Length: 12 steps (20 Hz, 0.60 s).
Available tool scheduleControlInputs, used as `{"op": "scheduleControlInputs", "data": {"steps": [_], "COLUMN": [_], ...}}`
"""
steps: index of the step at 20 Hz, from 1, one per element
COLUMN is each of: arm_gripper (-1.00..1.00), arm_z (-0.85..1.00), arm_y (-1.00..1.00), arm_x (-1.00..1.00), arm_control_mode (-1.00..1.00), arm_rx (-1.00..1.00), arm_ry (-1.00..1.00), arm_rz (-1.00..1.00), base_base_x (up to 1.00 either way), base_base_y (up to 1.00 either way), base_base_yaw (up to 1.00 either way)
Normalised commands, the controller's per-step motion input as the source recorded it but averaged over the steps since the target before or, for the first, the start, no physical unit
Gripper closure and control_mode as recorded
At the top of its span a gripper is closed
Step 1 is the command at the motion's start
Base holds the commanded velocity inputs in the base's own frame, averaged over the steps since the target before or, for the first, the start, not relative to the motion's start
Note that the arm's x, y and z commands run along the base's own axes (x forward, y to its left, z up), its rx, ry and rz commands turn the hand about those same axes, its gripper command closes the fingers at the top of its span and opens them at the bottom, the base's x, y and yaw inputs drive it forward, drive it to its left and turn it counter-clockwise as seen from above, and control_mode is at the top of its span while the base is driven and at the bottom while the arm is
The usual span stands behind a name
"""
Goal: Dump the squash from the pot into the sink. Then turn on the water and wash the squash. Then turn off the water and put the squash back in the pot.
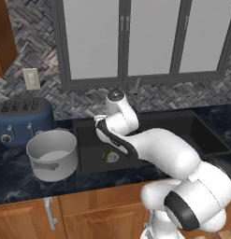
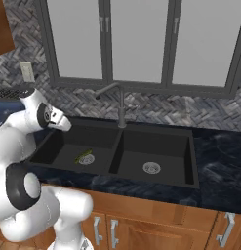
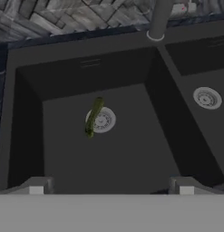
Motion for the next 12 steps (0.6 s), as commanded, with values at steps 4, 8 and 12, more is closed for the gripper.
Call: {"op": "scheduleControlInputs", "data": {"steps": [4,8,12], "arm_gripper": [-1.0,-1.0,-1.0], "arm_z": [-0.37,-0.34,-0.35], "arm_y": [0.24,0.21,0.16], "arm_x": [0.77,0.71,0.74], "arm_control_mode": [-1.0,-1.0,-1.0], "arm_rx": [-0.05,0.0,0.0], "arm_ry": [0.13,0.18,0.21], "arm_rz": [0.0,0.0,0.0], "base_base_x": [0.0,0.0,0.0], "base_base_y": [0.0,0.0,0.0], "base_base_yaw": [0.0,0.0,0.0]}}
